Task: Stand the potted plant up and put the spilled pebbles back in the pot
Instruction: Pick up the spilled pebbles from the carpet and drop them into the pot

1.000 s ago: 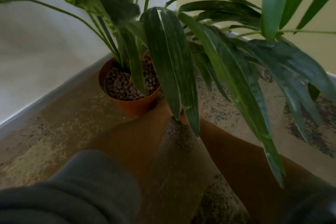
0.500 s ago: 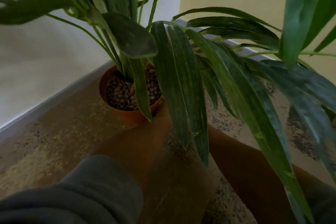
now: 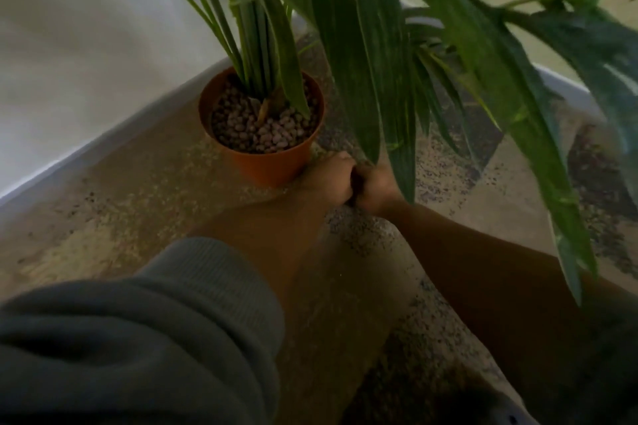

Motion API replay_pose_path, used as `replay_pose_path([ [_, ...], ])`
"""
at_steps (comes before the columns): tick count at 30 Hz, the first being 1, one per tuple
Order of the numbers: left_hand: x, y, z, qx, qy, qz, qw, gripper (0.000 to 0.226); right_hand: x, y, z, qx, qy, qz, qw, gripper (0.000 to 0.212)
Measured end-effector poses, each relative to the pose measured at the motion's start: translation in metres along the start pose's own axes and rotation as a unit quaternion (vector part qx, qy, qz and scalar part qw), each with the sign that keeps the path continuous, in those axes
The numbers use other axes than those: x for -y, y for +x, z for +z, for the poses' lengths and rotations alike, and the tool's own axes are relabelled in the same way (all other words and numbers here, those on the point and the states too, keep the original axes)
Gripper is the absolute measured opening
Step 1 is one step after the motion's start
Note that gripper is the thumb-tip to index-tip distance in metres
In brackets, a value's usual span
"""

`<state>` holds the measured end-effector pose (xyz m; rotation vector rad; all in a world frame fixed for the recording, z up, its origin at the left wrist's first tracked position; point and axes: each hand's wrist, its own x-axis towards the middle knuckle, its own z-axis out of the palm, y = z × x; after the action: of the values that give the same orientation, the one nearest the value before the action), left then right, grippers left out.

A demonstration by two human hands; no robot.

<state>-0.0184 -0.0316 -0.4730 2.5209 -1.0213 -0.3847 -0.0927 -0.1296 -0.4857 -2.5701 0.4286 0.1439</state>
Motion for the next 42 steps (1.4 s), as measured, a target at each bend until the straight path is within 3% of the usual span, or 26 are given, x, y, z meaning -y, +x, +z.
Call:
replay_pose_path([
  [5,0.017,-0.009,0.016,0.004,-0.049,0.009,0.999,0.024,-0.009,-0.008,-0.009,-0.030,-0.024,0.087,0.995,0.041],
  [8,0.030,-0.009,0.028,0.007,-0.068,-0.008,0.998,0.025,-0.007,-0.007,-0.008,0.009,-0.043,0.076,0.996,0.045],
  [13,0.026,-0.012,0.026,0.024,-0.051,-0.018,0.998,0.022,-0.002,-0.010,-0.002,0.041,-0.054,0.025,0.997,0.026],
  [16,0.026,-0.016,0.027,0.022,-0.083,-0.052,0.995,0.015,-0.003,-0.010,-0.001,0.031,0.021,0.064,0.997,0.018],
  [18,0.028,-0.022,0.029,0.018,-0.098,-0.068,0.993,0.014,-0.004,-0.009,0.000,0.037,0.039,0.095,0.994,0.021],
  [21,0.035,-0.026,0.035,0.010,-0.095,-0.066,0.993,0.019,-0.006,-0.004,0.003,0.056,-0.037,0.068,0.995,0.044],
  [25,0.034,-0.033,0.033,0.037,-0.096,-0.069,0.992,0.024,0.000,-0.006,0.011,0.083,-0.122,0.026,0.989,0.045],
  [31,0.031,-0.054,0.036,0.055,-0.120,-0.056,0.990,0.024,0.005,-0.028,0.012,0.063,-0.101,-0.042,0.992,0.027],
  [35,0.033,-0.070,0.031,0.040,-0.168,-0.080,0.982,0.028,0.009,-0.035,0.010,0.126,0.019,0.021,0.992,0.022],
  [37,0.037,-0.080,0.026,0.023,-0.164,-0.088,0.982,0.030,0.009,-0.037,0.012,0.155,0.102,0.055,0.981,0.024],
  [42,0.051,-0.093,0.024,0.025,-0.122,-0.092,0.988,0.030,0.010,-0.039,0.022,0.146,0.030,0.029,0.988,0.049],
])
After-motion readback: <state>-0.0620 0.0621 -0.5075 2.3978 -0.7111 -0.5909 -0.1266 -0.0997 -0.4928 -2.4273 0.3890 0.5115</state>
